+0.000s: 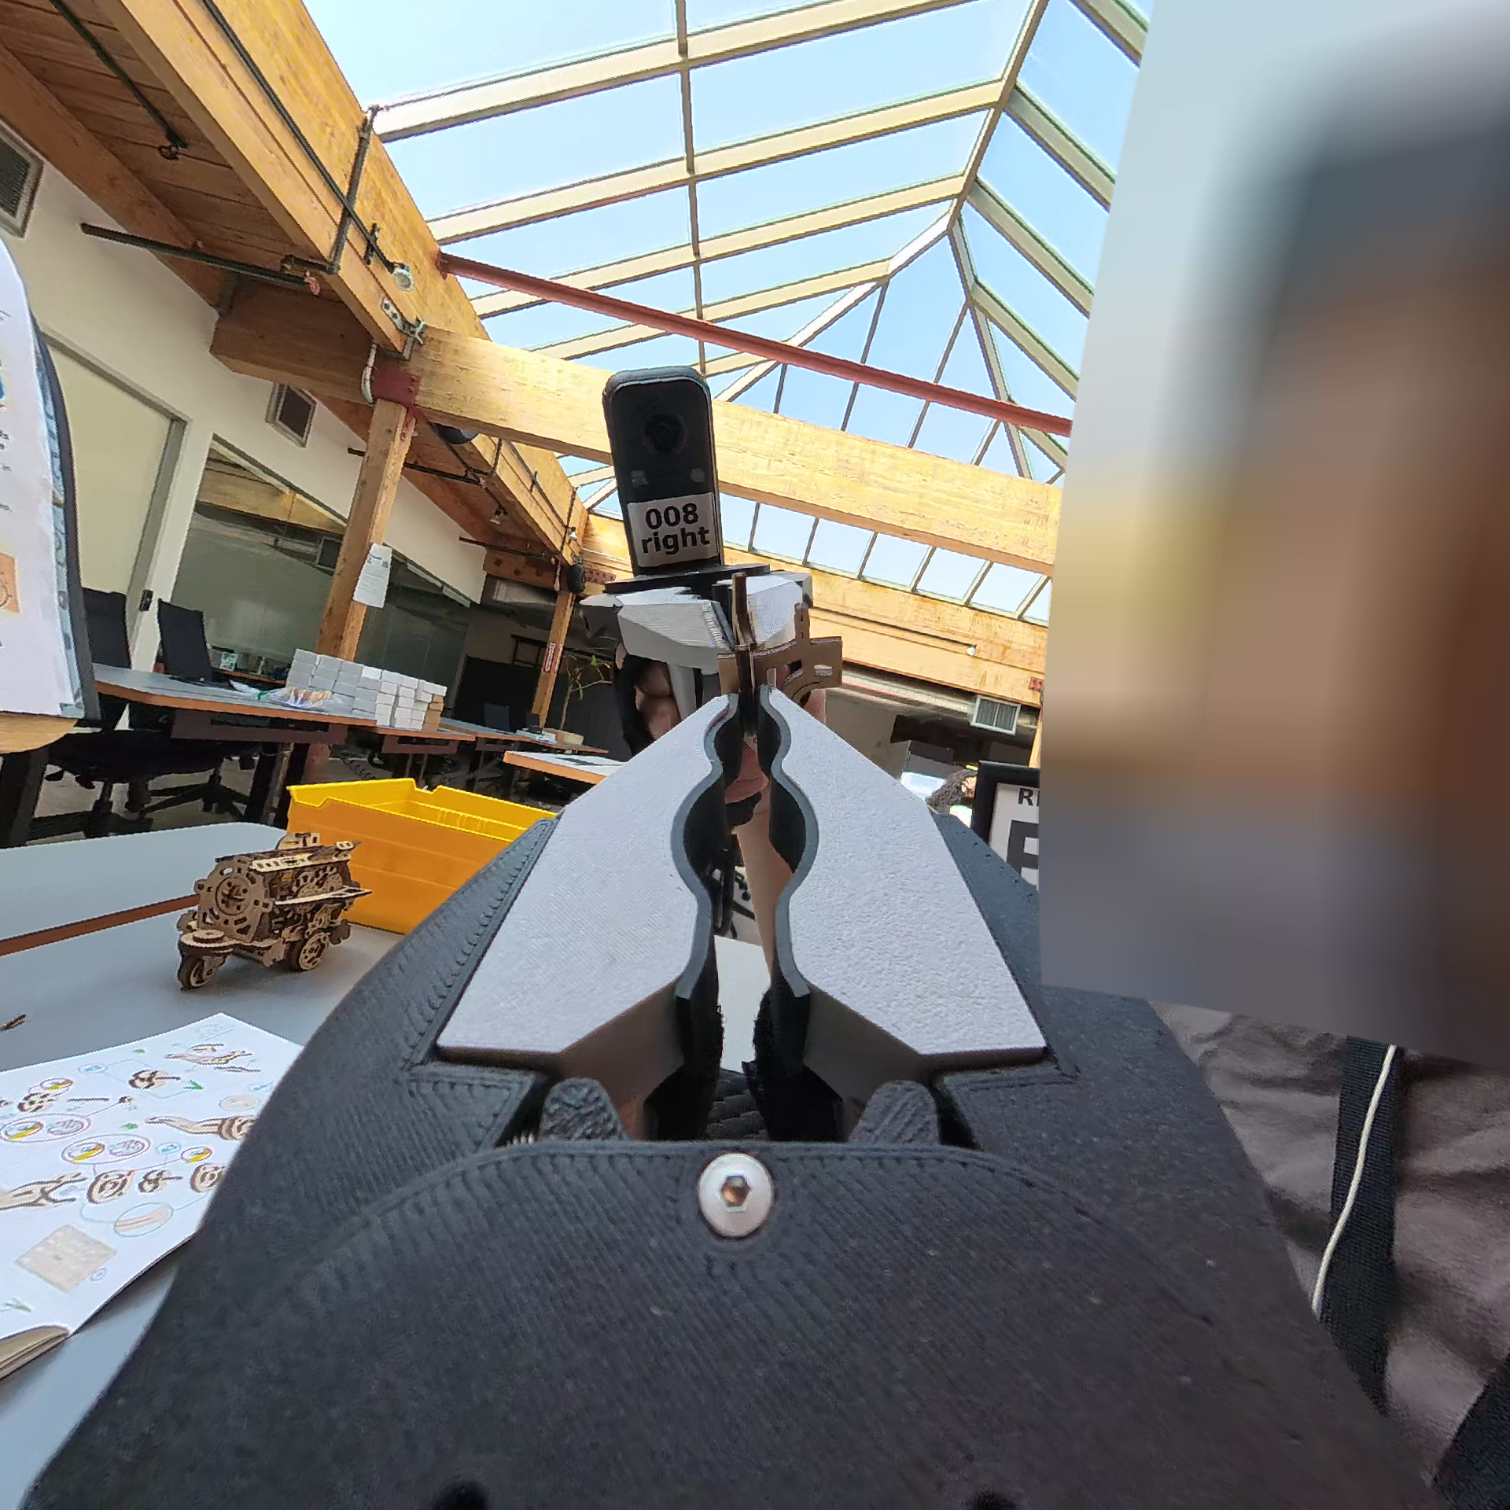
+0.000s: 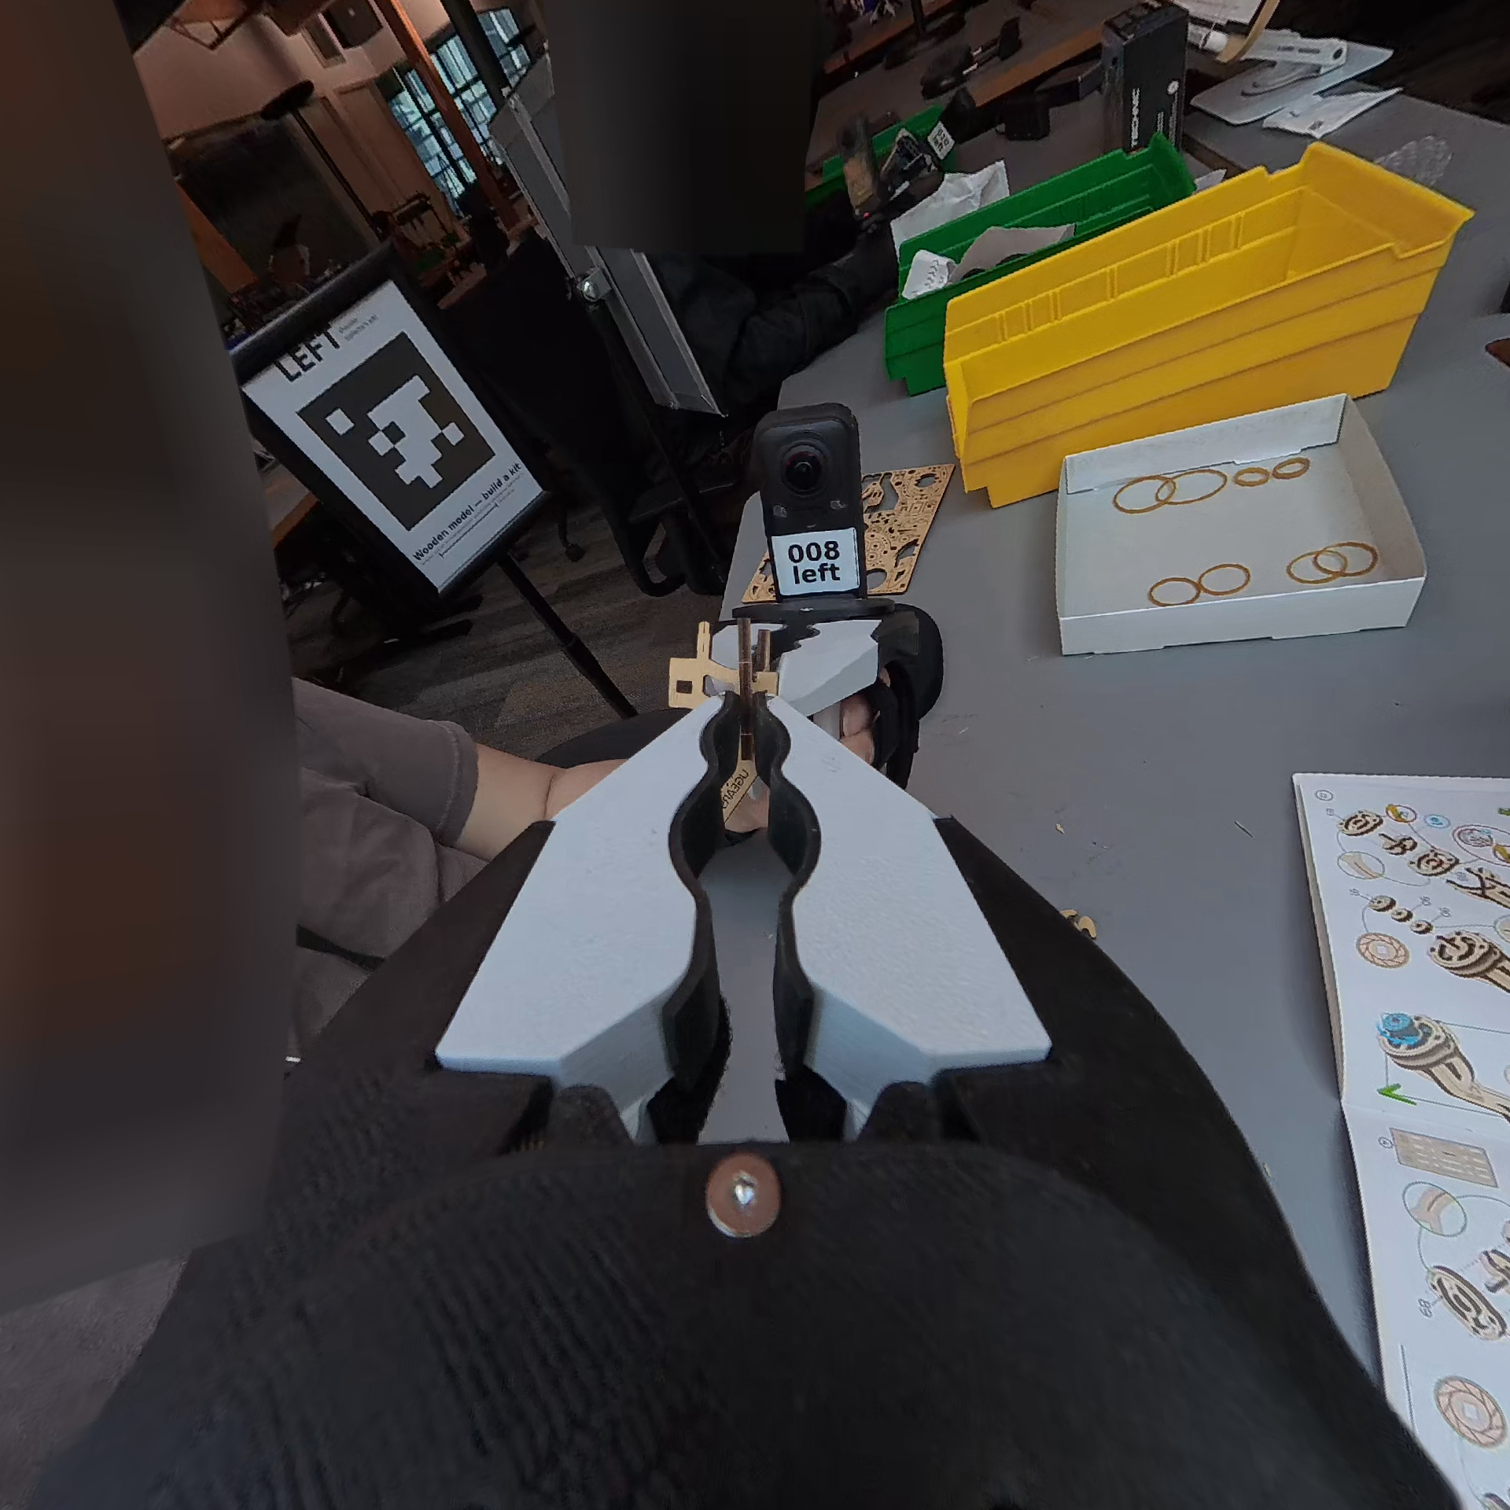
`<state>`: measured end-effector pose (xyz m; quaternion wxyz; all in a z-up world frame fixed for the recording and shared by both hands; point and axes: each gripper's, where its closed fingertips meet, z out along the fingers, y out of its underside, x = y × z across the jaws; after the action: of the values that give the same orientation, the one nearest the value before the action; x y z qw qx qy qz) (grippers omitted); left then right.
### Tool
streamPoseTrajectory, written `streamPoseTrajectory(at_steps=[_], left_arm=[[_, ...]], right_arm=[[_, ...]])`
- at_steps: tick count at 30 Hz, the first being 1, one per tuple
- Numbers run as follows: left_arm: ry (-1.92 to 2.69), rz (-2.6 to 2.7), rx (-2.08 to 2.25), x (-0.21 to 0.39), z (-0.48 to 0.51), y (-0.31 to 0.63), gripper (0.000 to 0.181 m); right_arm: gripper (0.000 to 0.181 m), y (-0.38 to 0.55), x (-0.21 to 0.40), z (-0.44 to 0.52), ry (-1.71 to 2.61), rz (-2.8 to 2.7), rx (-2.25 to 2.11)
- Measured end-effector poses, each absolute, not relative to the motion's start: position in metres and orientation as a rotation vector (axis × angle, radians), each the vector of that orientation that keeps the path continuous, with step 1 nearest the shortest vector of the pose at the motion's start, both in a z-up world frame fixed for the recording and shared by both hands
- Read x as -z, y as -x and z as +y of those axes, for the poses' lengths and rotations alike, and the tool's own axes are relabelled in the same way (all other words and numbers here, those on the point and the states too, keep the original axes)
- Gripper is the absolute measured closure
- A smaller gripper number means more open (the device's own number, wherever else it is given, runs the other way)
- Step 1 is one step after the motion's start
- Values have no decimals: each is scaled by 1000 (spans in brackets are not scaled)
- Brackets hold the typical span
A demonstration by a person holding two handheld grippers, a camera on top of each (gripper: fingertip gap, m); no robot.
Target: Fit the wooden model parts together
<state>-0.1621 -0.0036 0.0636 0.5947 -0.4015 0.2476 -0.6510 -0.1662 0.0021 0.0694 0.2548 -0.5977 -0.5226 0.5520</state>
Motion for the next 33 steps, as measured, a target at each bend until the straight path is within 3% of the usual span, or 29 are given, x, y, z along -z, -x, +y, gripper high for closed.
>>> streamPoseTrajectory(at_steps=[33], left_arm=[[981, 541, 1375, -58, 5, 166, 181]], right_arm=[[180, 171, -62, 10, 1639, -1402, -1291]])
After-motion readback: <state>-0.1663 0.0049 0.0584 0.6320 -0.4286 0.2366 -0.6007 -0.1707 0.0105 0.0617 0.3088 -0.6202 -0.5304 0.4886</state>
